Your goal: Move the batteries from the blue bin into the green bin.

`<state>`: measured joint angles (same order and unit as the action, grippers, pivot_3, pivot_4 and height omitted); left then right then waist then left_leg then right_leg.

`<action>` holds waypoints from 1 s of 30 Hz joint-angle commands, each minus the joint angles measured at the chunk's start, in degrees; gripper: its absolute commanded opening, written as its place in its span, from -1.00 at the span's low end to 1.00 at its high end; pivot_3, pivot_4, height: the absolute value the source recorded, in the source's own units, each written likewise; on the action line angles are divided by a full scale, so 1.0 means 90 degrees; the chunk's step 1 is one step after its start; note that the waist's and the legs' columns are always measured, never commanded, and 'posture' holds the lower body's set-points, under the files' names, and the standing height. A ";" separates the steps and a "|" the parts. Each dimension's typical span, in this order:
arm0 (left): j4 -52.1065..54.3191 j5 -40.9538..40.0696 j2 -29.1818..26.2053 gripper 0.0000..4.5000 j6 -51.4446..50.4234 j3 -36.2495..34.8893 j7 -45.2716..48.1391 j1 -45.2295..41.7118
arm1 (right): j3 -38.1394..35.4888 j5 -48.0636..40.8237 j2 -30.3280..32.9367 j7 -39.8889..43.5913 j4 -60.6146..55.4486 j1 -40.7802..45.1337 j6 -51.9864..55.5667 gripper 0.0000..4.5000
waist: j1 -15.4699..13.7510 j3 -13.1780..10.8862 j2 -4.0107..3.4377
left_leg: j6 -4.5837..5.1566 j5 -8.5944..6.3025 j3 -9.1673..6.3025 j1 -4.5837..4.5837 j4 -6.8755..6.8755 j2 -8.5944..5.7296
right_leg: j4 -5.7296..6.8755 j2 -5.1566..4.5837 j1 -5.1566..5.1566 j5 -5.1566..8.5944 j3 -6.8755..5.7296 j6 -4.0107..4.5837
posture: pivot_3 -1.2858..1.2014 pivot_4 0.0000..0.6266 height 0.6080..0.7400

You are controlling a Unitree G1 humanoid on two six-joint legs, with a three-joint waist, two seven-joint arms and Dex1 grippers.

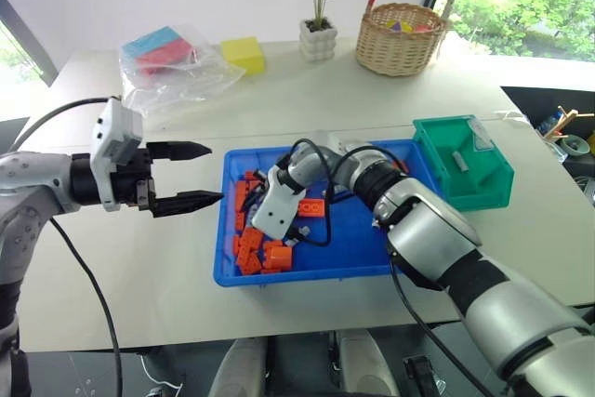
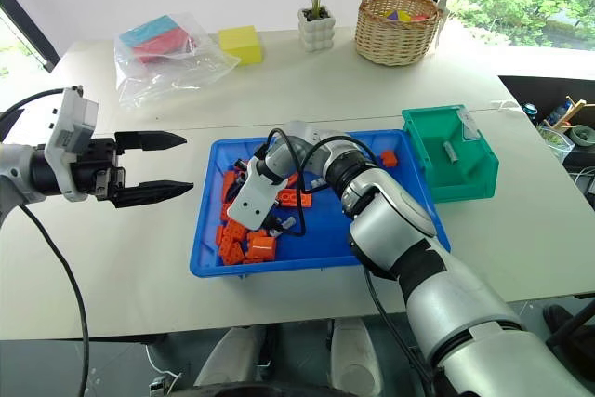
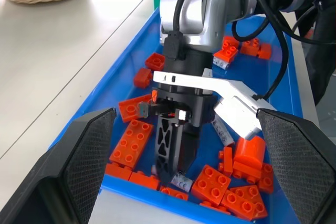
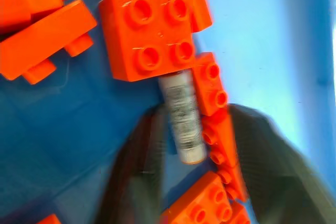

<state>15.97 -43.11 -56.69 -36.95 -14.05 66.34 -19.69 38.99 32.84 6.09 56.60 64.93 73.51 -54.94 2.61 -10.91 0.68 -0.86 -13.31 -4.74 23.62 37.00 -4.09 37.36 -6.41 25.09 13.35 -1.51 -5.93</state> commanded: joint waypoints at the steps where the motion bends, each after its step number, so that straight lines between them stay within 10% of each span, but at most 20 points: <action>1: 0.0087 -0.0015 -0.0011 1.00 0.0104 -0.0119 0.0020 -0.0083 | 0.0000 0.0019 -0.0025 -0.0126 -0.0077 0.0053 0.0017 -0.97 | 0.0001 0.0000 0.0000 | 0.0000 0.0000 0.0000 0.0000 0.0000 0.0000 | 0.0000 0.0000 0.0000 0.0000 0.0000 0.0000 | 0.03 -0.52 0.43; 14: 0.0029 -0.0025 0.0073 1.00 0.0076 0.0038 0.0069 -0.0307 | -0.0802 -0.1319 0.0579 0.0874 -0.1051 -0.0201 0.0833 -0.97 | -0.0016 -0.0001 0.0001 | 0.0000 0.0001 -0.0001 0.0000 0.0004 -0.0001 | -0.0001 -0.0001 -0.0007 0.0000 -0.0001 0.0000 | 0.03 -0.52 0.43; 21: 0.0072 -0.0091 0.0254 1.00 0.0007 0.0244 0.0095 -0.0409 | -0.1956 -0.3516 0.1940 0.2245 -0.5769 -0.1961 0.5077 -0.97 | -0.0046 -0.0001 0.0001 | 0.0002 0.0000 -0.0009 0.0001 0.0007 0.0000 | -0.0004 -0.0003 -0.0012 0.0000 -0.0004 -0.0001 | 0.03 -0.52 0.43; 30: -0.0011 -0.0059 0.0461 1.00 0.0001 0.0624 0.0359 -0.0426 | -0.5361 -0.4807 0.3840 0.0242 -0.8697 -0.3683 1.0193 -0.97 | -0.0221 0.0000 0.0003 | 0.0012 -0.0006 0.0001 0.0000 0.0009 -0.0001 | -0.0020 -0.0028 -0.0022 0.0001 -0.0008 0.0001 | 0.03 -0.52 0.43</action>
<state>15.77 -43.66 -52.51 -37.30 -8.29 68.77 -23.03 -3.32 -8.50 38.91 62.12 -10.05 40.60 31.48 0.62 -10.92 0.71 -0.72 -13.38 -4.73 23.62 37.08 -4.09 37.18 -6.72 24.88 13.37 -1.60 -5.91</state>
